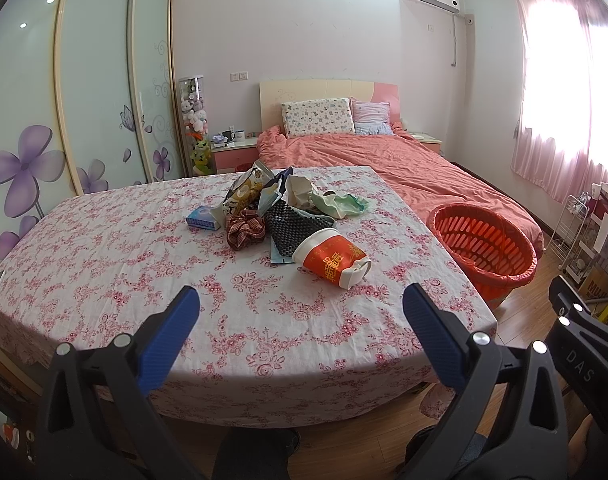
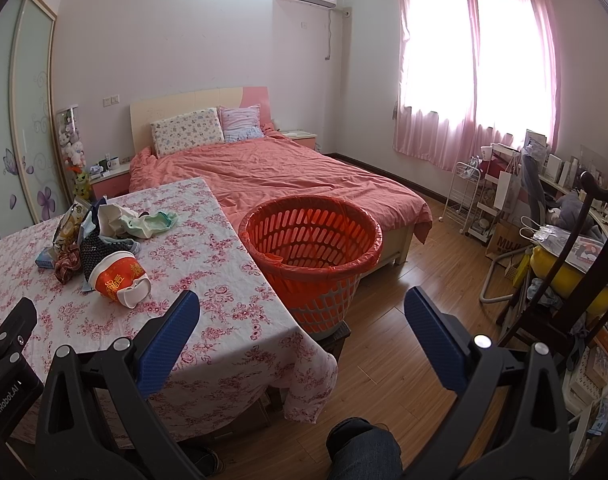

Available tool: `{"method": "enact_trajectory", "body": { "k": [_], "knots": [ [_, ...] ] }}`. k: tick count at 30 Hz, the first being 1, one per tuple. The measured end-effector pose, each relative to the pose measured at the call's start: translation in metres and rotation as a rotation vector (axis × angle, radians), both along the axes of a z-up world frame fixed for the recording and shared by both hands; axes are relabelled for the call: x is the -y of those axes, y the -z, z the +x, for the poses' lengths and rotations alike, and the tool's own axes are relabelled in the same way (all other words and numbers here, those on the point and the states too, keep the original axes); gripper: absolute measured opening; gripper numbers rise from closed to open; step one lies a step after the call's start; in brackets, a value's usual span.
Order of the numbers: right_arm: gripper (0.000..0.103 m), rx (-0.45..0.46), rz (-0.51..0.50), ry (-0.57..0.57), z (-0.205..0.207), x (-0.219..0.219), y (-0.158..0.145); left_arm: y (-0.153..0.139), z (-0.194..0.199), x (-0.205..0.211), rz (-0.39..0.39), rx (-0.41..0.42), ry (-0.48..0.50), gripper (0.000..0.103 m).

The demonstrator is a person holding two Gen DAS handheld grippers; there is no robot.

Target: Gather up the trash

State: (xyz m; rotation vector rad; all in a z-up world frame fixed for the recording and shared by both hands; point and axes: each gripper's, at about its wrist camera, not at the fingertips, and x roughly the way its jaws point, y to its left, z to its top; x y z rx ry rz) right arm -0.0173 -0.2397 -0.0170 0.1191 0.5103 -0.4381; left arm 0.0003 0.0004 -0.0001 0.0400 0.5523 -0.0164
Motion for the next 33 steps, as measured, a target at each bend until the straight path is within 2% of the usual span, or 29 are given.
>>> {"method": "enact_trajectory", "body": {
  "k": [29, 33],
  "knots": [
    [0.101, -0.001, 0.001, -0.002, 0.0012, -0.0009, -0.0003, 0.0016, -0.0016, -0.0018, -0.001, -0.002, 0.000, 0.099],
    [0.101, 0.006, 0.010, -0.023, 0.0056, -0.0038, -0.0028, 0.0070, 0.0008, -0.0080, -0.002, -0.008, -0.023, 0.099]
  ]
}}
